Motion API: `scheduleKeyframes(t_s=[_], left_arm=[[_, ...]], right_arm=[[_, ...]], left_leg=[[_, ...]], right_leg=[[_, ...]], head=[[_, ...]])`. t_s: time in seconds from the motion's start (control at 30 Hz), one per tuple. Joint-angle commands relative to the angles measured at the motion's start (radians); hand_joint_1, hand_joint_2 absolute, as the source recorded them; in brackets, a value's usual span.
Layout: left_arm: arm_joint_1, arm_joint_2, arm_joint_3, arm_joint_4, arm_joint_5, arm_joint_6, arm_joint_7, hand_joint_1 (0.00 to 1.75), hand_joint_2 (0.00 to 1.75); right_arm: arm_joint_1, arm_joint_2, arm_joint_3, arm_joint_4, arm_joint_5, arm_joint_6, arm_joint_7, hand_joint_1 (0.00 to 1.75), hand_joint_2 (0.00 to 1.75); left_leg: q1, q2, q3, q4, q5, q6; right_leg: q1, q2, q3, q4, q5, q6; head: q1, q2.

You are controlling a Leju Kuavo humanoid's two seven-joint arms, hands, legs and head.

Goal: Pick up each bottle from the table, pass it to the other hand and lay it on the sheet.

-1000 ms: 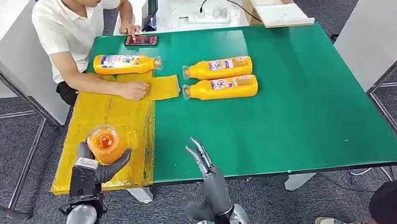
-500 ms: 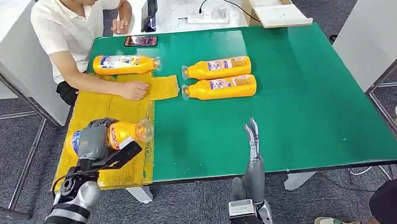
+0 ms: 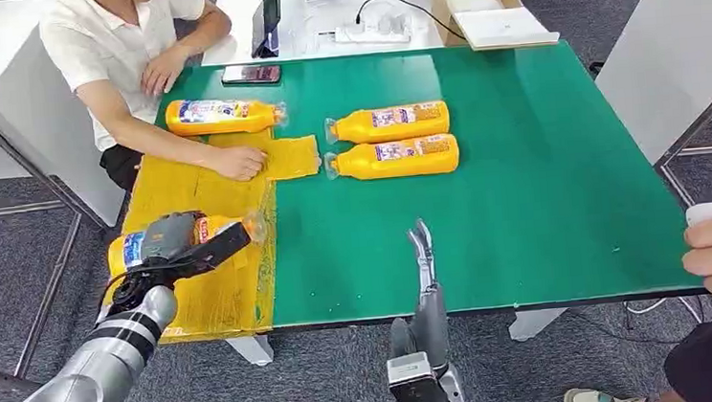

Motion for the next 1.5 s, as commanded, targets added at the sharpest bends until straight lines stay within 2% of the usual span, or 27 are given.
scheduleKeyframes(t_s=[0.03,0.07,0.17,0.33,0.57,0.7,0.8,0.93,1.0,1.13,1.23,1.33,1.37,1.43,1.5], left_arm=[[-0.025,-0.02,0.012,0.176,0.0,-0.076,0.019,0.82,1.75],[-0.016,-0.018,0.006,0.172,-0.007,-0.09,0.021,0.79,1.75],[0.006,-0.023,-0.003,0.159,-0.012,-0.099,0.0,0.0,1.75],[0.042,-0.06,0.036,0.095,0.062,-0.131,-0.113,0.0,1.75],[0.042,-0.06,0.036,0.095,0.062,-0.131,-0.113,0.0,1.75],[0.042,-0.06,0.036,0.095,0.062,-0.131,-0.113,0.0,1.75],[0.065,-0.072,0.066,0.03,0.143,-0.179,-0.211,0.0,1.75],[0.172,-0.075,0.036,-0.232,0.329,-0.299,-0.307,0.0,1.75],[0.221,-0.073,0.029,-0.34,0.398,-0.303,-0.336,0.0,1.75],[0.377,-0.097,0.005,-0.694,0.597,-0.177,-0.421,0.0,1.75],[0.474,-0.124,-0.012,-0.93,0.82,-0.146,-0.479,0.0,1.75],[0.54,-0.13,-0.066,-1.114,0.925,-0.055,-0.536,0.0,1.75],[0.552,-0.132,-0.074,-1.148,0.95,-0.047,-0.545,0.0,1.75],[0.561,-0.09,-0.123,-1.194,1.043,-0.1,-0.521,0.0,1.75],[0.571,-0.086,-0.125,-1.197,1.116,-0.132,-0.505,0.0,1.75]], right_arm=[[-0.044,-0.006,0.019,0.134,-0.006,-0.028,-0.032,0.0,0.0],[-0.045,-0.005,0.014,0.145,-0.009,-0.03,-0.032,0.0,0.0],[-0.044,-0.012,0.015,0.152,-0.008,-0.025,-0.032,0.0,0.0],[-0.037,-0.03,0.009,0.154,-0.002,-0.023,-0.032,0.0,0.0],[-0.037,-0.03,0.009,0.154,-0.002,-0.023,-0.032,0.0,0.0],[-0.037,-0.03,0.009,0.154,-0.002,-0.023,-0.032,0.0,0.0],[-0.038,-0.027,0.004,0.158,-0.004,-0.032,-0.032,0.0,0.0],[-0.034,-0.038,0.019,0.153,-0.005,-0.039,-0.032,0.0,0.0],[-0.032,-0.037,0.014,0.153,-0.012,-0.044,-0.032,0.0,0.0],[-0.012,-0.047,0.012,0.129,-0.012,-0.057,-0.032,0.0,0.0],[0.0,-0.057,0.009,0.095,-0.001,-0.071,-0.032,0.0,0.0],[0.004,-0.057,-0.03,0.063,0.029,-0.071,-0.032,0.0,0.0],[-0.001,-0.062,-0.033,0.063,0.023,-0.067,-0.032,0.0,0.0],[-0.009,-0.076,-0.041,0.06,0.039,-0.071,-0.032,0.0,0.0],[-0.012,-0.086,-0.06,0.06,0.061,-0.071,-0.032,0.0,0.0]], left_leg=[[0.001,0.003,0.004,-0.001,0.0,-0.001],[0.001,0.005,0.006,-0.002,-0.001,-0.002],[0.001,0.005,0.008,-0.002,-0.001,-0.002],[0.0,0.004,0.008,-0.002,0.0,-0.001],[0.0,-0.003,0.008,-0.001,0.0,-0.001],[0.0,-0.002,0.01,-0.002,0.0,-0.001],[0.0,-0.002,0.01,-0.002,0.0,-0.001],[0.0,-0.003,0.011,-0.003,0.0,-0.001],[0.0,-0.004,0.011,-0.002,0.0,-0.001],[0.0,0.0,0.009,-0.001,-0.001,-0.001],[0.0,0.0,0.006,0.0,-0.001,-0.001],[0.0,-0.001,0.003,0.0,-0.001,-0.001],[0.001,-0.001,0.003,0.002,-0.003,-0.001],[0.0,0.001,0.0,0.001,-0.002,-0.001],[0.001,0.002,0.001,0.002,-0.003,-0.001]], right_leg=[[0.001,0.003,0.003,-0.001,0.0,-0.001],[0.001,0.003,0.004,-0.002,0.0,-0.002],[0.002,0.004,0.006,-0.002,0.0,-0.002],[0.0,0.002,0.006,-0.001,-0.001,-0.001],[0.0,0.0,0.009,0.0,-0.001,-0.001],[0.0,0.0,0.011,-0.002,-0.001,-0.002],[0.0,0.0,0.011,-0.001,-0.001,-0.002],[0.0,-0.001,0.012,-0.002,-0.001,-0.001],[0.0,-0.002,0.012,-0.002,-0.001,-0.001],[0.0,0.0,0.01,-0.001,-0.001,-0.001],[0.0,-0.001,0.006,0.0,-0.001,-0.001],[0.001,-0.001,0.003,0.0,-0.002,-0.001],[0.001,-0.001,0.004,0.001,-0.004,-0.001],[0.001,0.001,0.0,0.001,-0.002,-0.001],[0.001,0.001,0.001,0.001,-0.003,-0.001]], head=[[0.0,0.0],[0.0,0.0],[0.0,0.0],[0.0,0.0],[0.0,0.0],[0.0,0.0],[0.0,0.0],[0.0,0.0],[0.0,0.0],[0.0,0.0],[0.0,0.0],[0.0,0.0],[0.0,0.0],[0.0,0.0],[0.0,0.0]])
